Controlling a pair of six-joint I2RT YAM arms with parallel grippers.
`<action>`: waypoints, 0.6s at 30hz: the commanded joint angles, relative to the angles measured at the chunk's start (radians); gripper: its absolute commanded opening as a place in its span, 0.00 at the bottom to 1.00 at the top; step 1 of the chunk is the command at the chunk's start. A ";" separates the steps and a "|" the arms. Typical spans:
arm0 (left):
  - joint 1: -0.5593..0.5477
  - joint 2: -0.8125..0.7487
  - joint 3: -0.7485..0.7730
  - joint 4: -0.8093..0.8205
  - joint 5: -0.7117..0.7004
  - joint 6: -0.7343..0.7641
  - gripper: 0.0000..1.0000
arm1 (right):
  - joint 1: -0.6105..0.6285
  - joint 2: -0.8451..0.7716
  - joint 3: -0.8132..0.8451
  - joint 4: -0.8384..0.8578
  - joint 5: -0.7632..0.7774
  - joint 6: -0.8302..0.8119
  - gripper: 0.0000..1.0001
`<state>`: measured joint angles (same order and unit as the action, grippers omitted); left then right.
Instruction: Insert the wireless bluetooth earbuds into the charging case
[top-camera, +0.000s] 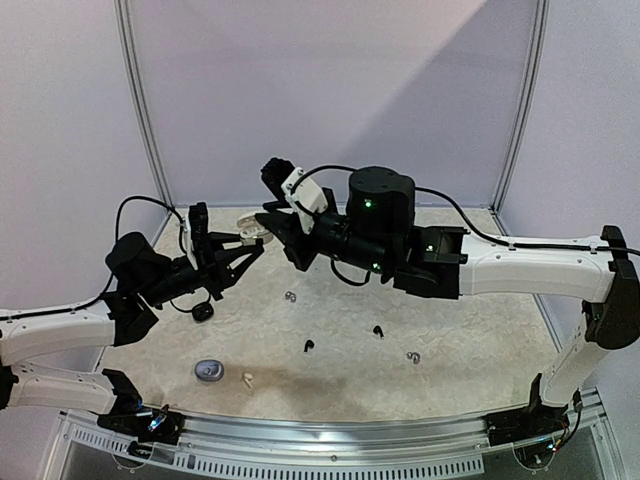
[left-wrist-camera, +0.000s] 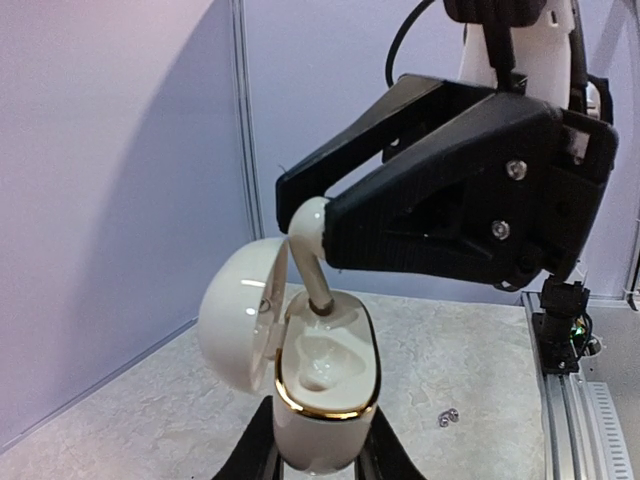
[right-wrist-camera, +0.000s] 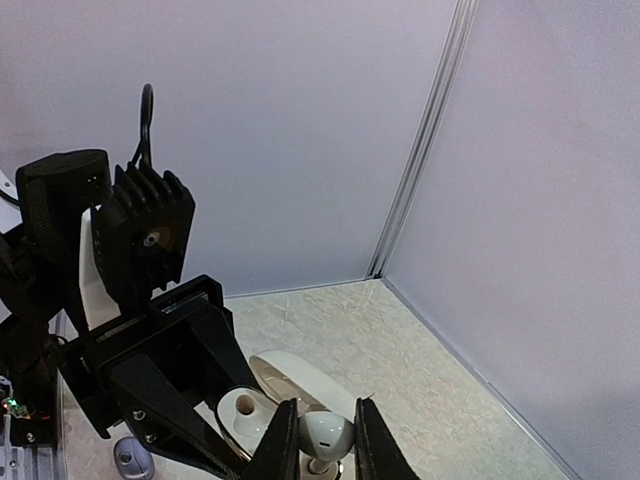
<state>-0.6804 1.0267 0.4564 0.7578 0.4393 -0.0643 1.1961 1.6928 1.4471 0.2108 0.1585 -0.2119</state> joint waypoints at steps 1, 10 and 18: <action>-0.009 0.011 0.027 0.048 -0.006 -0.013 0.00 | -0.009 0.021 -0.020 0.001 0.017 -0.001 0.00; -0.009 0.014 0.029 0.054 -0.007 -0.013 0.00 | -0.009 0.022 -0.032 -0.011 0.038 -0.023 0.11; -0.009 0.017 0.032 0.051 -0.005 -0.012 0.00 | -0.009 0.041 -0.009 -0.043 0.029 -0.032 0.13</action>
<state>-0.6807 1.0382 0.4576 0.7643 0.4355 -0.0731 1.1965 1.7000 1.4380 0.2245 0.1719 -0.2302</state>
